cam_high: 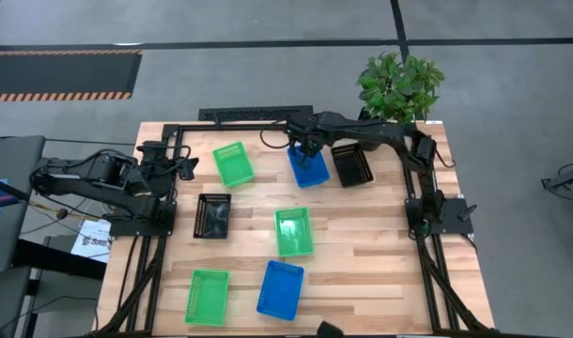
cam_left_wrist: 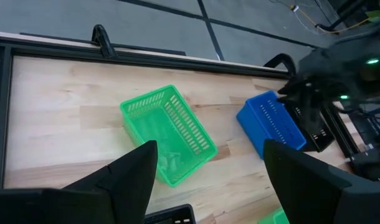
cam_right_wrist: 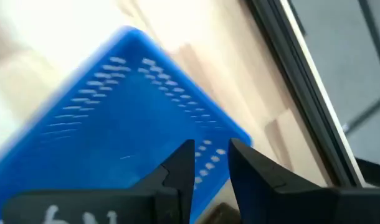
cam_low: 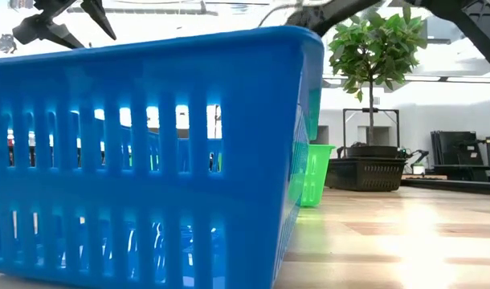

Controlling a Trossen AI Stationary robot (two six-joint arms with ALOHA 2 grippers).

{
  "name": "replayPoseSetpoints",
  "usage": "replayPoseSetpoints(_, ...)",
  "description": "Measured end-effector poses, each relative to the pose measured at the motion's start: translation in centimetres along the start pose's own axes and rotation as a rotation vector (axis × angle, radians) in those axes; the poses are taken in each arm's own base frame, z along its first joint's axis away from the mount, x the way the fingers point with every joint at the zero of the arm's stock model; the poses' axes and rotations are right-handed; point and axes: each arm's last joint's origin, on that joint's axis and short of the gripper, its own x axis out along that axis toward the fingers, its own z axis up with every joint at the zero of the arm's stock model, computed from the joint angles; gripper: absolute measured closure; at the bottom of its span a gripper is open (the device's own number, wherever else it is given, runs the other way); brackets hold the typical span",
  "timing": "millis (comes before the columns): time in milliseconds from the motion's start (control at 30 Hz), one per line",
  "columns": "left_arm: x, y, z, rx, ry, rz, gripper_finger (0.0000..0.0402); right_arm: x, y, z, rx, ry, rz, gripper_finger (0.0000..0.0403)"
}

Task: Stack baskets by color
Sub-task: Stack the middle blue bin on top of the top blue bin, then stack the middle green bin on top of the top green bin

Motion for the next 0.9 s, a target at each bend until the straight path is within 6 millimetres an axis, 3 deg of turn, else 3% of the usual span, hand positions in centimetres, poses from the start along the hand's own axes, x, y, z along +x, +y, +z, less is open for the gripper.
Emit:
replayPoseSetpoints(167, 0.0, 0.0, -0.2, 0.003, 0.065, -0.011, 0.0123, -5.9, 1.2, 0.0, -0.025, -0.021, 0.214, 0.0285)
replayPoseSetpoints(300, 0.0, -0.1, -0.4, 0.005, 0.145, -0.024, 0.0123, -9.2, 3.2, -2.6, 0.001, 0.107, 0.286, 0.0278)
replayPoseSetpoints(433, 0.0, -0.2, -0.6, 0.009, 0.177, -0.025, 0.0123, -11.8, 5.7, -5.5, 0.035, 0.133, 0.297, 0.0240)
replayPoseSetpoints(667, 0.0, -0.2, -0.6, 0.053, 0.178, -0.029, 0.0123, -11.8, 10.4, -10.0, 0.291, 0.165, 0.276, 0.0154)
replayPoseSetpoints(900, 0.0, -0.2, -0.6, 0.109, 0.176, -0.034, 0.0123, -10.4, 15.1, -11.6, 0.515, 0.117, 0.357, 0.0143)
